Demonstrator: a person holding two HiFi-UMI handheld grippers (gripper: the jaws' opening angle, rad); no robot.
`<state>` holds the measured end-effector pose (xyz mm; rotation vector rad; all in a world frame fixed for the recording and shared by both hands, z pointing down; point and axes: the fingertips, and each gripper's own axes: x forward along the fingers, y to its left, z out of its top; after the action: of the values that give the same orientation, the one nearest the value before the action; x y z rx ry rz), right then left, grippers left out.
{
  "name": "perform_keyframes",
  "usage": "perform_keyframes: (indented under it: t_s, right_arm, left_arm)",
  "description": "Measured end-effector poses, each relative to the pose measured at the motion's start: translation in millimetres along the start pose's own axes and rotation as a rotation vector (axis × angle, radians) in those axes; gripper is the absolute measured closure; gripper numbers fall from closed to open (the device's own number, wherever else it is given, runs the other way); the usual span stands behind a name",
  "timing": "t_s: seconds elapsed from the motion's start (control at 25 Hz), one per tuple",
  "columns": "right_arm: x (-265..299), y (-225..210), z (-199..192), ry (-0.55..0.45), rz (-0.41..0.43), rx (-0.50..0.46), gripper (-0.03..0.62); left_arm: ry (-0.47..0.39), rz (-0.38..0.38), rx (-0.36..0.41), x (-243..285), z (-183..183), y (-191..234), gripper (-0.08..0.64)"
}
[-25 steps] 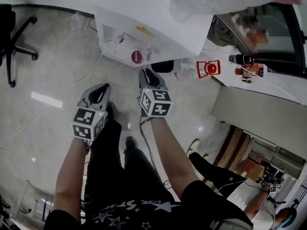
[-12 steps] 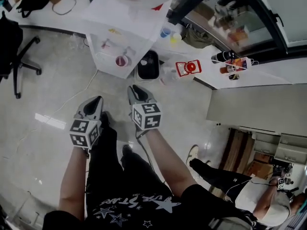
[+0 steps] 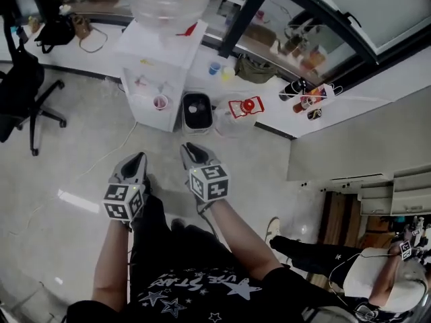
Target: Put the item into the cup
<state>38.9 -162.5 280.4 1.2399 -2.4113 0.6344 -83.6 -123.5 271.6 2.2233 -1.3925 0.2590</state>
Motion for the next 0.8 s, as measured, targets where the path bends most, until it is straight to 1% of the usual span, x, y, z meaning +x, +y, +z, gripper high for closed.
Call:
perform_keyframes:
  t_s: [0.16, 0.36, 0.44, 0.48, 0.52, 0.6, 0.8]
  right_arm:
    - [-37.0, 7.3, 0.9, -0.015, 0.023, -0.006, 0.532]
    - [-63.0, 22.3, -1.1, -0.040, 0.069, -0.023, 0.534]
    - [-73.1, 26.6, -6.4, -0.043, 0.079, -0.040, 0.535]
    - [-78.4, 28.9, -9.2, -0.043, 0.080, -0.051, 0.577]
    - [-83.5, 31.5, -11.9, -0.042, 0.080, -0.060, 0.589]
    - [-91.6, 37.0, -16.2, -0.036, 0.086, -0.067, 0.589]
    - [-99.7, 48.8, -27.3, -0.018, 0.099, -0.050, 0.591]
  left_arm:
    - [-0.022, 0.024, 0.019, -21.5, 4.8, -26.4, 0.551]
    - [-0.070, 0.065, 0.050, -53.1, 13.4, -47.6, 0.551]
    - [-0.082, 0.080, 0.047, -65.1, 10.2, -54.8, 0.551]
    - [-0.085, 0.085, 0.043, -70.9, 7.9, -57.8, 0.551]
    - [-0.086, 0.089, 0.039, -76.5, 5.6, -60.2, 0.551]
    - [-0.085, 0.096, 0.031, -87.0, 2.1, -63.2, 0.551]
    - [-0.086, 0.112, 0.013, -108.1, -7.2, -62.4, 0.551]
